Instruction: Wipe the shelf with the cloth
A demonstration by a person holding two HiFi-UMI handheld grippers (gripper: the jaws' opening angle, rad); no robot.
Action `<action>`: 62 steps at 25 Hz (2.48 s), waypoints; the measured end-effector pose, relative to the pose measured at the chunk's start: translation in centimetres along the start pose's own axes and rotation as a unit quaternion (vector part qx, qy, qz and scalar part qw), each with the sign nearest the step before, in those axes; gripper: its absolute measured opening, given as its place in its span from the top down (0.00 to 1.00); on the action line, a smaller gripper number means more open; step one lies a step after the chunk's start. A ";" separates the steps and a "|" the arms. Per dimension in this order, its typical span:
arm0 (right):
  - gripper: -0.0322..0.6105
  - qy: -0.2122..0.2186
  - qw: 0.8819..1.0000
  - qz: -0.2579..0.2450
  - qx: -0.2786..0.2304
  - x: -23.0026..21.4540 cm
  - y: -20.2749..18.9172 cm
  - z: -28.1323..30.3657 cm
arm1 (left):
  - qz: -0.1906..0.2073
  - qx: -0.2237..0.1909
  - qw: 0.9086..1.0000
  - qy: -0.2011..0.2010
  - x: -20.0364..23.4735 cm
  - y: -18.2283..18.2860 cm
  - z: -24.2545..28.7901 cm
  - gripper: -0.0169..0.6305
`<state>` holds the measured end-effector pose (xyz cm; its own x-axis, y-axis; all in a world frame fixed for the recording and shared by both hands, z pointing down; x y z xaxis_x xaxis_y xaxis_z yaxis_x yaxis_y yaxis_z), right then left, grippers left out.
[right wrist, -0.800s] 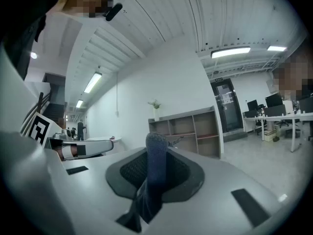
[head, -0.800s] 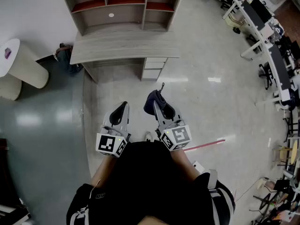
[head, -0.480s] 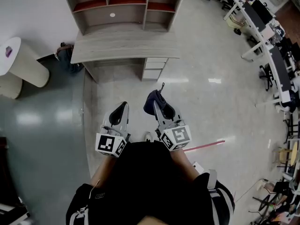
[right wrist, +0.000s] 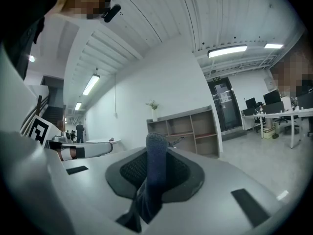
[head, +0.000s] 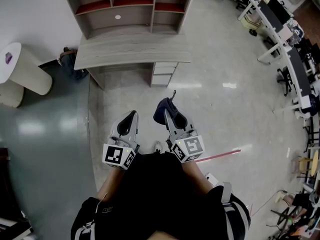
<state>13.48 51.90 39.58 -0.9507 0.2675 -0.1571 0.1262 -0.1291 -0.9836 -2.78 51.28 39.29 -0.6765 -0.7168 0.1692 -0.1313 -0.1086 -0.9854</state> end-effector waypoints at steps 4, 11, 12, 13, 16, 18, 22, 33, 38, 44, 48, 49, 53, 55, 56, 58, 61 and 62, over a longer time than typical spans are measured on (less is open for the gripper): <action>0.86 0.003 1.000 0.000 0.002 -0.8 -0.1 0.1 | 0.004 0.000 1.000 0.000 -0.4 -0.1 0.8 0.97; 0.86 0.014 1.000 -0.003 0.008 -2.4 0.0 0.1 | 0.007 0.000 1.000 0.007 -1.7 0.0 2.8 0.97; 0.86 0.017 1.000 -0.003 0.009 -2.7 -0.1 0.1 | 0.008 0.000 1.000 0.009 -1.9 -0.1 3.2 0.97; 0.86 0.020 1.000 -0.001 0.011 -3.1 -0.2 0.1 | 0.010 0.000 1.000 0.011 -2.1 -0.2 3.5 0.97; 0.86 0.030 0.999 0.005 0.014 -4.2 -0.3 0.3 | 0.013 0.001 1.000 0.021 -2.6 -0.3 4.7 0.97; 0.86 0.038 0.999 0.009 0.014 -4.8 -0.4 0.5 | 0.010 0.006 1.000 0.028 -2.8 -0.7 5.2 0.97; 0.86 0.056 0.998 0.009 0.013 -5.8 -0.8 1.6 | 0.013 0.009 0.999 0.048 -2.8 -1.1 5.6 0.97; 0.86 0.049 0.999 0.010 0.021 -5.9 -0.8 7.4 | 0.003 0.011 0.999 0.046 2.1 -1.1 8.7 0.97; 0.86 0.034 0.999 0.007 0.018 -4.8 -0.6 13.0 | 0.001 0.001 1.000 0.031 8.3 -0.3 10.6 0.97; 0.86 0.014 1.000 0.007 0.018 -3.3 0.2 20.9 | -0.005 0.001 1.000 0.021 17.2 1.6 12.5 0.97; 0.86 -0.002 1.000 0.005 0.013 -2.1 1.2 25.8 | -0.008 -0.003 1.000 0.006 22.1 2.8 13.8 0.97; 0.86 -0.006 1.000 0.006 0.013 -1.8 1.3 26.7 | -0.010 -0.002 1.000 0.003 23.0 2.8 14.0 0.97; 0.86 -0.019 1.000 0.004 0.012 -1.2 2.0 29.5 | -0.016 0.003 1.000 -0.008 25.9 2.8 14.8 0.97; 0.86 -0.023 1.000 0.000 0.013 -1.3 2.3 30.4 | -0.022 0.003 1.000 -0.008 26.9 2.6 15.1 0.97; 0.86 -0.025 1.000 -0.002 0.015 -1.4 2.4 30.7 | -0.025 0.003 1.000 -0.007 27.3 2.5 15.3 0.97; 0.86 -0.029 0.999 -0.005 0.019 -2.0 2.3 31.6 | -0.031 0.003 1.000 -0.005 28.1 2.3 16.0 0.97; 0.86 -0.030 0.999 -0.003 0.027 -3.1 2.2 33.1 | -0.039 0.009 0.999 -0.001 29.0 2.0 17.2 0.97; 0.86 -0.029 0.999 -0.002 0.028 -3.5 2.2 33.8 | -0.039 0.009 0.999 -0.001 29.3 2.0 17.7 0.97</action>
<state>7.52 18.45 41.00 -0.9662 0.2122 -0.1463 0.1079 -0.1825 -0.9773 -10.05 17.83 41.97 -0.6632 -0.7068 0.2461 -0.1703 -0.1777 -0.9692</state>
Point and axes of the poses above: the fingertips, and each gripper's own axes: z forward along the fingers, x to its left, y out of its top, the point moved 4 cm from there along -z, backward along the fingers, and after that the axes turned 7 degrees about -y, right-handed, at the moved point
